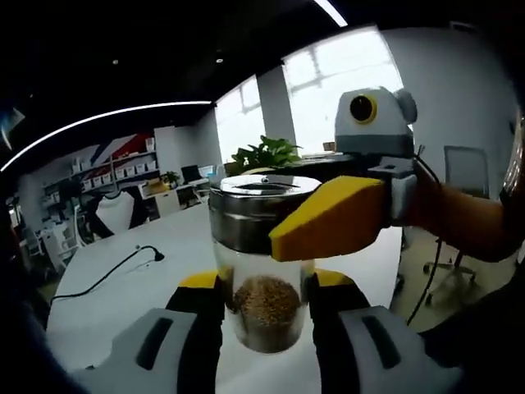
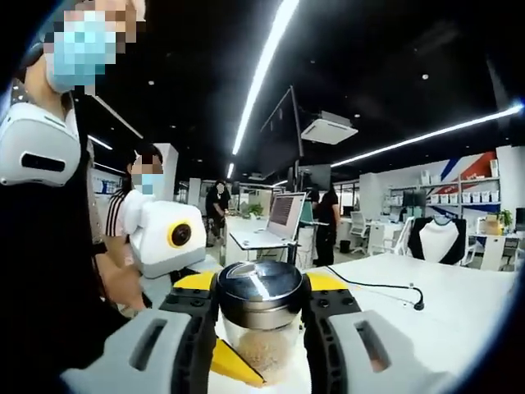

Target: Rotate the seasoning bottle until the label or dispensing opening points toward the visible target arrow and the bottle remains upright within the marked orientation range

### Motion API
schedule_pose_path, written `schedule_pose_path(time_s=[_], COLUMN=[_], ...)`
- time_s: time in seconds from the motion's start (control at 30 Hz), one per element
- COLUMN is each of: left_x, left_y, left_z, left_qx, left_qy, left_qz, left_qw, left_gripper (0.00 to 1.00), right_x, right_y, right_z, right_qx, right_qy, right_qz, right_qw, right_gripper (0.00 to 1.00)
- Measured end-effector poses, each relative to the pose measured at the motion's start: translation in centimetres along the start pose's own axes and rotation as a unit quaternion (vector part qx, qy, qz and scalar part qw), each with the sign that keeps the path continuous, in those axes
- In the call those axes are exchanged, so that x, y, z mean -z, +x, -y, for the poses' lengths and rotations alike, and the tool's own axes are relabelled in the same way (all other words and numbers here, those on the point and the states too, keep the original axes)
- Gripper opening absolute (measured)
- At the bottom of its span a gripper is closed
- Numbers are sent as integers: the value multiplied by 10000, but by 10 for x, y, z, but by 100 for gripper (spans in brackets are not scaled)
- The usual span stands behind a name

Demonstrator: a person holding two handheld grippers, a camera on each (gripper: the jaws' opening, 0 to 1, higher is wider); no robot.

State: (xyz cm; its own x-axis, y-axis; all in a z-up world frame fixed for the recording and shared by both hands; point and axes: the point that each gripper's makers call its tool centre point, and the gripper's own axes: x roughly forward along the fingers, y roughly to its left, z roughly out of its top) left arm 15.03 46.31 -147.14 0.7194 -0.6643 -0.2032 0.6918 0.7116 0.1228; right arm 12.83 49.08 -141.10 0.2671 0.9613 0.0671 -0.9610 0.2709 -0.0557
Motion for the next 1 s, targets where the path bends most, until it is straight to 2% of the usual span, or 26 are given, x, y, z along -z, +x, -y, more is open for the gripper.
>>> schedule_pose_path(time_s=[0.07, 0.13, 0.27, 0.33, 0.4, 0.53, 0.63, 0.73, 0.83, 0.9, 1.0], left_x=[2, 6, 8, 8, 8, 11, 10, 7, 5, 4, 3], left_y=[0, 0, -1, -2, -3, -6, -8, -9, -9, -8, -8], left_z=[-4, -13, -16, -17, -18, -17, -17, -13, -8, -2, 7], left_qx=[-119, -374, -512, -565, -586, -563, -518, -340, -115, 163, 514], left_qy=[-100, -104, -170, -147, -127, -8, 55, 34, 89, 148, 144], left_qz=[-34, -147, -177, -175, -165, -188, -162, -94, -42, -30, 2], left_qw=[9999, 9991, 9984, 9981, 9981, 9982, 9985, 9994, 9999, 9998, 9986], left_gripper=[43, 43, 43, 43, 43, 43, 43, 43, 42, 42, 42], right_x=[2, 6, 5, 2, 3, 6, 6, 4, 3, 3, 3], right_y=[3, 6, 15, 15, 16, 19, 19, 17, 13, 7, 1], right_z=[7, 10, 12, 16, 15, 9, 1, -3, -7, -4, -12], right_qx=[350, 622, 1227, 1441, 1429, 1215, 864, 537, 143, -158, -681], right_qy=[87, 196, 313, 521, 565, 473, 206, 138, 133, 90, 69], right_qz=[4, -25, 142, 355, 394, 199, -14, -118, -147, -176, -214], right_qw=[9993, 9979, 9918, 9876, 9873, 9913, 9961, 9984, 9997, 9997, 9974], right_gripper=[37, 37, 40, 39, 39, 38, 38, 37, 37, 37, 37])
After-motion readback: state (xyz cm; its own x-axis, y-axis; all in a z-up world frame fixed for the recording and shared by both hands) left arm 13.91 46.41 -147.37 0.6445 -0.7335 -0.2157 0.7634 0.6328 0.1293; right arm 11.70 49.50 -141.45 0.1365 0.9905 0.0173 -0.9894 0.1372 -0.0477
